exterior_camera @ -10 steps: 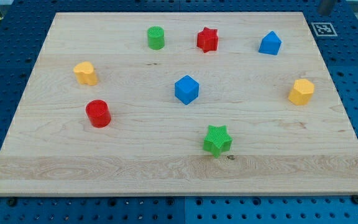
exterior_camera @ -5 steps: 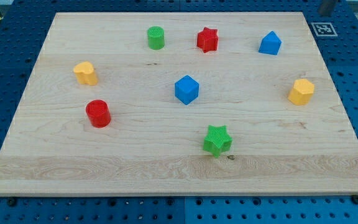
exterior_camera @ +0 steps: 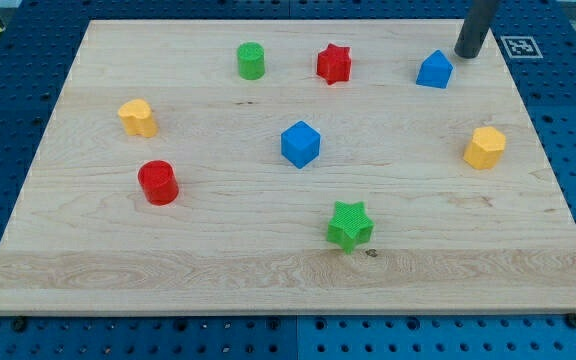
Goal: Push the blue triangle left a bit
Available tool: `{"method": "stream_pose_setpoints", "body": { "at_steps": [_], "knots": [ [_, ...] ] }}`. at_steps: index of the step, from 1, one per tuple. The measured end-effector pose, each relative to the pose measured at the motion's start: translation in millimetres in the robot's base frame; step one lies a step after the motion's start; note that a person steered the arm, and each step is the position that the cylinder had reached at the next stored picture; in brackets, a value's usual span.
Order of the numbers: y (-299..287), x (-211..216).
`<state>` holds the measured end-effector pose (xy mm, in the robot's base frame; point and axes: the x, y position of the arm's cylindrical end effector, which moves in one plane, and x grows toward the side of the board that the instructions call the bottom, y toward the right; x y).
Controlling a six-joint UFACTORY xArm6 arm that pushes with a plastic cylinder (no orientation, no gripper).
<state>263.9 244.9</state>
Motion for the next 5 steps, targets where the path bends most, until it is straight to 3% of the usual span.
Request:
{"method": "stream_pose_setpoints", "body": {
  "at_steps": [1, 5],
  "knots": [
    [-16, -19],
    [13, -8]
  ]
}}
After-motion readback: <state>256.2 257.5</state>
